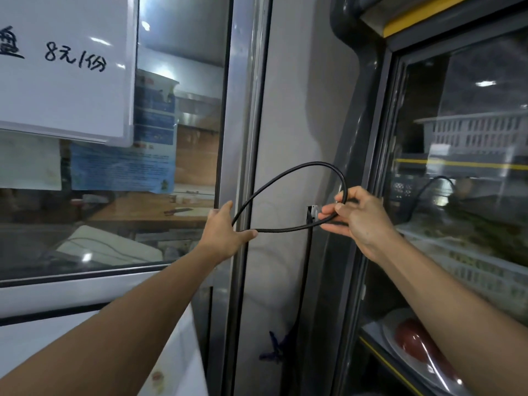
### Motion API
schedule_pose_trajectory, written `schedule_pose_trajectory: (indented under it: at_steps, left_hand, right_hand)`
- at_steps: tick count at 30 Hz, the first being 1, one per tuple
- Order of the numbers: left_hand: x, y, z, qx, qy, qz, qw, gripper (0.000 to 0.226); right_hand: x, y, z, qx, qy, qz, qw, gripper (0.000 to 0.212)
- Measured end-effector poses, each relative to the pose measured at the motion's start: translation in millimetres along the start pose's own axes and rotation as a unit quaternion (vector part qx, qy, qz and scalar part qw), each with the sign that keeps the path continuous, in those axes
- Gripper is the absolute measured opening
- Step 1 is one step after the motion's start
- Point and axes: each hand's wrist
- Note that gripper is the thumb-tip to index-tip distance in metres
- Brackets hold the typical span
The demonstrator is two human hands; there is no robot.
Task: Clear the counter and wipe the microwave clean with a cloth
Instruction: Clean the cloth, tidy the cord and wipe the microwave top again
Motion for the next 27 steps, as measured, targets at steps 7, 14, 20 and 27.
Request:
schedule_pose_trajectory:
  at_steps: [7, 14, 20, 27]
  left_hand:
    - [1.0, 7.7, 6.9, -0.018, -0.027, 0.056, 0.998, 0.062]
    - [-0.3, 4.1, 13.3, -0.041, -0.039, 0.003, 0.998, 0.035]
    - [-1.9, 12.1, 16.3, -0.050, -0.059, -0.021, 0.997, 0.020]
    - [-2.5, 21.1, 16.5, -0.062, -0.063, -0.024, 0.996, 0.015]
  right_hand:
    - [-0.4, -0.9, -7.8, 0.003, -0.005, 0.010, 1.000, 0.017]
    - [-1.6, -4.6, -24.5, -0.044, -0.014, 0.013, 0.999, 0.022]
    - [-6.1, 2.1, -31.5, -0.088, -0.007, 0.019, 0.996, 0.038]
    - [-6.7, 13.6, -47.7, -0.085, -0.062, 0.010, 0.994, 0.055]
Point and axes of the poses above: each hand's wrist, its own y-axis towards the middle knuckle, its own x-axis out of the back of the hand, z = x × y, and after that the axes turned 3 degrees about -y, right-handed
